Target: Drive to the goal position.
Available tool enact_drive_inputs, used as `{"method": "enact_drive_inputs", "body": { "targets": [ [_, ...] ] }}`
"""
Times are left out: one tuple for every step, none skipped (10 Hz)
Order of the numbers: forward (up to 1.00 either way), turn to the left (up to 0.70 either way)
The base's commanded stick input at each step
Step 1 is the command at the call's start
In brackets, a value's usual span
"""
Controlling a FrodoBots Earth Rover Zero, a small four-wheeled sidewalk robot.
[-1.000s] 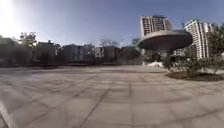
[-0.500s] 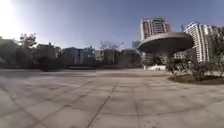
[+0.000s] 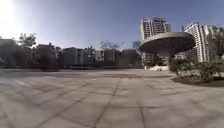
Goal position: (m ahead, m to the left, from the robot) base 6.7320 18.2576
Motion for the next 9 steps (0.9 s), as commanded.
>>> {"method": "enact_drive_inputs", "body": {
  "targets": [
    [0.7,0.0],
    [0.7,0.0],
    [0.7,0.0],
    [0.7,0.0],
    [0.7,0.0],
    [0.7,0.0],
    [0.7,0.0],
    [0.7,0.0],
    [0.7,0.0]
  ]
}}
